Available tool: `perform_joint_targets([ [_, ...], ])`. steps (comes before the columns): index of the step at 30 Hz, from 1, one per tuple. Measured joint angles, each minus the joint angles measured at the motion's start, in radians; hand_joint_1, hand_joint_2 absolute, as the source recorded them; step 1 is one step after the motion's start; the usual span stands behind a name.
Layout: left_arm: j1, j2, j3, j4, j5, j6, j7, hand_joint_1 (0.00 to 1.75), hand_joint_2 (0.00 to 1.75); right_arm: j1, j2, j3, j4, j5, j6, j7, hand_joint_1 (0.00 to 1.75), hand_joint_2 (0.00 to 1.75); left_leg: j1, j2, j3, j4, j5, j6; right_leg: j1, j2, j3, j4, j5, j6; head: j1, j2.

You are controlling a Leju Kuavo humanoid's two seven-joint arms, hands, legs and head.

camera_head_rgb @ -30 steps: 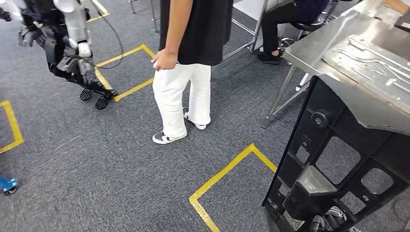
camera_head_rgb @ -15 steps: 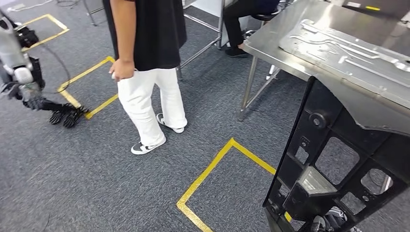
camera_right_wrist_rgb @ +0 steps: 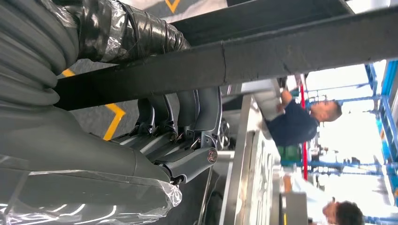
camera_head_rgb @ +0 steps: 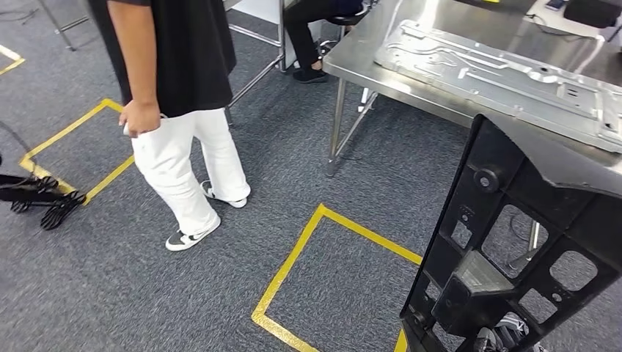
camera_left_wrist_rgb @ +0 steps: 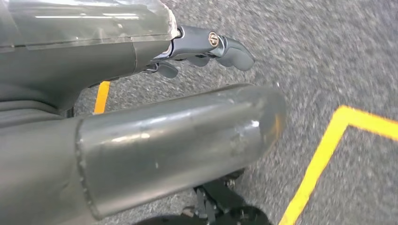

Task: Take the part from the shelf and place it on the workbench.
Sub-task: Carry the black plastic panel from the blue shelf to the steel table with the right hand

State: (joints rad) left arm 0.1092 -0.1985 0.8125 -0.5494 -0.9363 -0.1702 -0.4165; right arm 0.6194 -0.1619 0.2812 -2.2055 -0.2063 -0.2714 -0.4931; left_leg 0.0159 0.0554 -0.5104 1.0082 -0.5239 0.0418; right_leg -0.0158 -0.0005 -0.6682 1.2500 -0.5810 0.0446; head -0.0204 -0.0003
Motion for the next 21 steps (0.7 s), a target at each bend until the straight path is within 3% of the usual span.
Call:
perform_joint_targets([
  [2, 0.000, -0.008, 0.008, -0.011, -0.010, -0.009, 0.003, 0.00, 0.00, -0.001, -0.002, 0.001, -0.002, -0.002, -0.001, 0.001, 1.75, 1.75, -0.002, 0.021, 0.010, 0.000, -0.007, -0.004, 0.005, -0.037, 0.069, -0.132, 0.062, -0.009, 0.000, 0.000],
  [4, -0.003, -0.018, 0.021, -0.020, -0.018, -0.014, 0.012, 0.00, 0.00, -0.003, -0.005, 0.002, -0.005, -0.005, -0.002, 0.003, 1.75, 1.75, -0.006, 0.040, 0.017, 0.000, -0.015, -0.013, 0.016, -0.070, 0.111, -0.217, 0.086, -0.023, 0.000, 0.000],
  [5, -0.007, -0.024, 0.029, -0.023, -0.022, -0.012, 0.019, 0.00, 0.00, -0.005, -0.006, 0.004, -0.006, -0.006, -0.003, 0.006, 1.75, 1.75, -0.007, 0.049, 0.019, -0.001, -0.017, -0.018, 0.021, -0.071, 0.112, -0.225, 0.083, -0.029, 0.000, 0.000],
  [7, -0.018, -0.034, 0.043, -0.026, -0.034, 0.002, 0.033, 0.00, 0.00, -0.004, -0.008, 0.008, -0.007, -0.008, -0.007, 0.012, 1.75, 1.75, -0.007, 0.061, 0.027, -0.002, -0.023, -0.027, 0.019, -0.048, 0.111, -0.230, 0.086, -0.040, -0.001, 0.000],
  [9, -0.028, -0.040, 0.053, -0.026, -0.048, 0.020, 0.040, 0.00, 0.00, -0.006, -0.010, 0.014, -0.008, -0.010, -0.013, 0.017, 1.75, 1.75, -0.006, 0.025, 0.018, 0.034, -0.053, -0.036, 0.011, -0.027, 0.114, -0.240, 0.093, -0.053, -0.001, 0.000],
  [11, -0.033, -0.042, 0.065, -0.023, -0.057, 0.030, 0.041, 0.00, 0.00, -0.011, -0.012, 0.021, -0.009, -0.012, -0.017, 0.018, 1.75, 1.75, -0.004, -0.029, -0.033, 0.146, -0.115, -0.041, 0.008, -0.007, 0.115, -0.244, 0.096, -0.062, -0.002, 0.000],
  [13, -0.033, -0.042, 0.076, -0.018, -0.060, 0.035, 0.041, 0.00, 0.00, -0.013, -0.015, 0.026, -0.009, -0.014, -0.018, 0.018, 1.75, 1.75, -0.003, -0.045, -0.095, 0.263, -0.155, -0.043, 0.009, 0.017, 0.115, -0.242, 0.095, -0.065, -0.002, 0.000],
  [14, -0.033, -0.041, 0.080, -0.017, -0.061, 0.038, 0.040, 0.00, 0.00, -0.013, -0.016, 0.027, -0.009, -0.014, -0.019, 0.018, 1.75, 1.75, -0.003, -0.047, -0.109, 0.281, -0.146, -0.043, 0.009, 0.032, 0.115, -0.241, 0.095, -0.064, -0.002, 0.000],
  [15, -0.034, -0.041, 0.083, -0.015, -0.062, 0.040, 0.038, 0.00, 0.00, -0.013, -0.017, 0.027, -0.009, -0.015, -0.019, 0.018, 1.75, 1.75, -0.002, -0.049, -0.106, 0.260, -0.116, -0.043, 0.009, 0.046, 0.116, -0.238, 0.093, -0.063, -0.002, 0.000],
  [16, -0.035, -0.040, 0.086, -0.013, -0.063, 0.042, 0.035, 0.00, 0.00, -0.013, -0.018, 0.028, -0.009, -0.015, -0.020, 0.018, 1.75, 1.75, -0.002, -0.056, -0.088, 0.206, -0.073, -0.042, 0.008, 0.060, 0.117, -0.235, 0.091, -0.061, -0.002, 0.000],
  [18, -0.038, -0.037, 0.094, -0.007, -0.067, 0.046, 0.029, 0.00, 0.00, -0.015, -0.020, 0.030, -0.009, -0.016, -0.023, 0.018, 1.75, 1.75, 0.002, -0.108, -0.047, 0.085, -0.010, -0.036, 0.007, 0.085, 0.112, -0.222, 0.085, -0.053, -0.002, 0.000],
  [20, -0.041, -0.034, 0.100, 0.001, -0.069, 0.048, 0.024, 0.00, 0.00, -0.018, -0.026, 0.033, -0.009, -0.018, -0.027, 0.017, 1.75, 1.75, 0.002, -0.144, -0.032, 0.035, 0.001, -0.030, 0.006, 0.109, 0.101, -0.213, 0.083, -0.040, -0.002, 0.000],
  [21, -0.043, -0.033, 0.102, 0.005, -0.070, 0.050, 0.023, 0.00, 0.00, -0.019, -0.028, 0.034, -0.009, -0.020, -0.030, 0.017, 1.75, 1.75, 0.000, -0.138, -0.031, 0.031, 0.000, -0.027, 0.005, 0.121, 0.096, -0.212, 0.084, -0.033, -0.002, 0.000],
])
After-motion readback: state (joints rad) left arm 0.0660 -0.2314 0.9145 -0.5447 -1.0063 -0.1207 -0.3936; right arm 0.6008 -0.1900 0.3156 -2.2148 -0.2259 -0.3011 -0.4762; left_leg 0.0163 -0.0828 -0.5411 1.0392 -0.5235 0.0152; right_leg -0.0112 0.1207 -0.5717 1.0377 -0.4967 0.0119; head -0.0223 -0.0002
